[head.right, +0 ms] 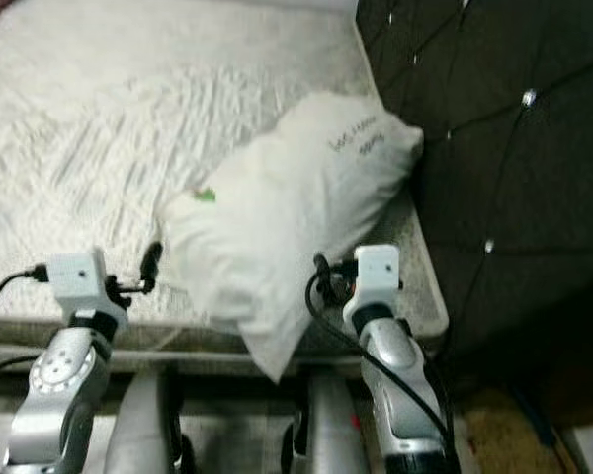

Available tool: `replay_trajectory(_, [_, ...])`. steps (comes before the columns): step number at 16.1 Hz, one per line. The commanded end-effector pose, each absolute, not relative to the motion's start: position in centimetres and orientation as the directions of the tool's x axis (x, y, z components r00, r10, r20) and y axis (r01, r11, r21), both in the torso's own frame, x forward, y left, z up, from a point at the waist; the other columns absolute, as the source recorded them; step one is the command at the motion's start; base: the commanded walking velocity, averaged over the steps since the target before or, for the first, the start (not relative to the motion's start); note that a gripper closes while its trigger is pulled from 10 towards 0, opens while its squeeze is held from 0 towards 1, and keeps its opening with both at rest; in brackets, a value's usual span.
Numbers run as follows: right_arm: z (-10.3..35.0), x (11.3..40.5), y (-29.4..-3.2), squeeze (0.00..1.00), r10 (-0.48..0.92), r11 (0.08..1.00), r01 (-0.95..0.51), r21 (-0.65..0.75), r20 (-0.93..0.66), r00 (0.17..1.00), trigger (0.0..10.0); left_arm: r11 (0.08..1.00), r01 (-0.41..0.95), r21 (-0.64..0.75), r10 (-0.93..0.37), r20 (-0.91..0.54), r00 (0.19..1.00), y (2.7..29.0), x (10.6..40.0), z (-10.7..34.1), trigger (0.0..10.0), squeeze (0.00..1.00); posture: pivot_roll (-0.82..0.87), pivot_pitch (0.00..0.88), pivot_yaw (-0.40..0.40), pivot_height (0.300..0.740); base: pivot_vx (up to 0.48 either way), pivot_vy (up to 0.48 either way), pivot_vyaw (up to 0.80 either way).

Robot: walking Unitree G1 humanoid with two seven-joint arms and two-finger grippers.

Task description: Clean up the room

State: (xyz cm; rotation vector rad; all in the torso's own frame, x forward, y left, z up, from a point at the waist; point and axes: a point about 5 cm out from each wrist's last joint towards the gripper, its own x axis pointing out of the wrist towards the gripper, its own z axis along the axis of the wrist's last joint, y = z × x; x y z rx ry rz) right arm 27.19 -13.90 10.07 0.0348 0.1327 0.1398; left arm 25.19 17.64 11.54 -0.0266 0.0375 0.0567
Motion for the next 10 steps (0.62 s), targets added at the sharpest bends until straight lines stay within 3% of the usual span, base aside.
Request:
replay_trajectory(1, [10.07,27.12,-14.24,0.00,0.132,0.991,-0.127,0.047,-0.136,0.982,10.0,0.998,-0.063,-0.016,0.062,-0.041,0.997,17.67,25.02,11.69,10.0,0.00,-0.01,0.160,-0.105,0.556,0.000,0.000,0.00])
replay_trajectory(7, [9.66,27.20,-14.38,0.00,0.129,0.991,-0.119,0.069,-0.162,0.978,10.0,0.999,-0.052,-0.009,0.052,-0.054,0.997,17.11,25.08,11.28,10.0,0.00,-0.01,0.145,-0.107,0.556,0.000,0.000,0.00])
replay_trajectory(10, [9.70,27.28,-14.42,0.00,0.127,0.991,-0.117,0.072,-0.159,0.979,10.0,0.998,-0.057,-0.005,0.056,-0.054,0.997,17.29,25.15,11.28,10.0,0.00,-0.01,0.143,-0.111,0.556,0.000,0.000,-0.67])
